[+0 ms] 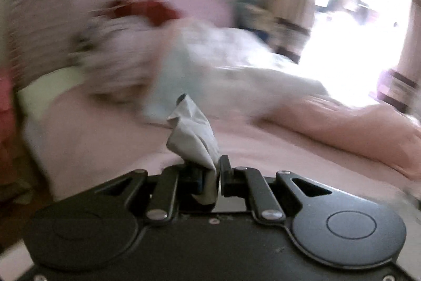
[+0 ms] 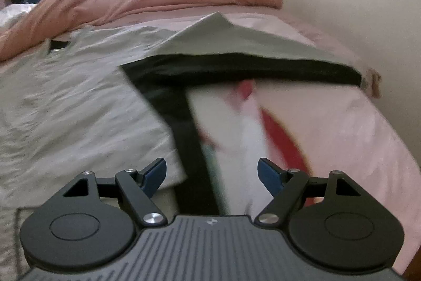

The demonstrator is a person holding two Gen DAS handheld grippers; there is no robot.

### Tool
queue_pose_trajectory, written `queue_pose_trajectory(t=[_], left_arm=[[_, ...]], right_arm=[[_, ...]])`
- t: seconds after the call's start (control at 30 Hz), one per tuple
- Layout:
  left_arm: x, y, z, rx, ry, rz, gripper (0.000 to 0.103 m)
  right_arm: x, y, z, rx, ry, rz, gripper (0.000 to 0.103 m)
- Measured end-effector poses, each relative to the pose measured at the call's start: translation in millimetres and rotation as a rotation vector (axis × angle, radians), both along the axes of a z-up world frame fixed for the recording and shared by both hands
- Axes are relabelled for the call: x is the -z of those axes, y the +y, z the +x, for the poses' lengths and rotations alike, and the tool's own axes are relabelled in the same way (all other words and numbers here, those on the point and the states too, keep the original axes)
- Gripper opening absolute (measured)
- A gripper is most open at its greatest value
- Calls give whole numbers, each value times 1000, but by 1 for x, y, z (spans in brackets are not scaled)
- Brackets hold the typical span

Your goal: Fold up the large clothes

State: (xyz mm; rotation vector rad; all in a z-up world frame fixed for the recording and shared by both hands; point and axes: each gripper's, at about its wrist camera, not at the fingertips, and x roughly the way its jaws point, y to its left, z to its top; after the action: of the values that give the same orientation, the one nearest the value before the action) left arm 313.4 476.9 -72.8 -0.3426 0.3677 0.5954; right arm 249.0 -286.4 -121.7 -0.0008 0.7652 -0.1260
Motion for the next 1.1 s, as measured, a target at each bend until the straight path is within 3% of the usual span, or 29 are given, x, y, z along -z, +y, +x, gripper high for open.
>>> queue_pose_trajectory(t=[0.13, 0.27, 0.4, 0.5, 0.57, 0.63, 0.67, 0.7, 0.87, 1.0, 1.1], left_arm=[[0, -136, 69, 245, 28, 79, 5], [12, -274, 125, 467, 3, 120, 3], [23, -376, 184, 652, 4, 67, 2], [21, -423, 210, 763, -18, 47, 2], [26, -440, 219, 855, -38, -23, 9], [41, -453, 225, 918, -5, -104, 54], [48, -459, 227, 918, 22, -122, 95], [56, -459, 223, 891, 40, -118, 101], [57, -437, 183, 853, 30, -104, 100], [39, -402, 106, 793, -7, -50, 103], [37, -369, 48, 691, 50, 35, 103]], right_arm=[[6, -20, 30, 24, 9, -69, 93], [19, -36, 63, 33, 39, -59, 90], [23, -43, 73, 75, -4, -67, 86], [34, -52, 76, 76, 29, 11, 86], [40, -57, 80, 72, 41, 52, 86], [41, -58, 81, 75, 32, 47, 87], [40, -58, 81, 74, 31, 42, 87], [40, -58, 81, 74, 31, 44, 87], [40, -59, 78, 71, 34, 49, 88], [37, -65, 76, 67, 26, 85, 88], [26, -98, 71, 118, -25, 186, 88]])
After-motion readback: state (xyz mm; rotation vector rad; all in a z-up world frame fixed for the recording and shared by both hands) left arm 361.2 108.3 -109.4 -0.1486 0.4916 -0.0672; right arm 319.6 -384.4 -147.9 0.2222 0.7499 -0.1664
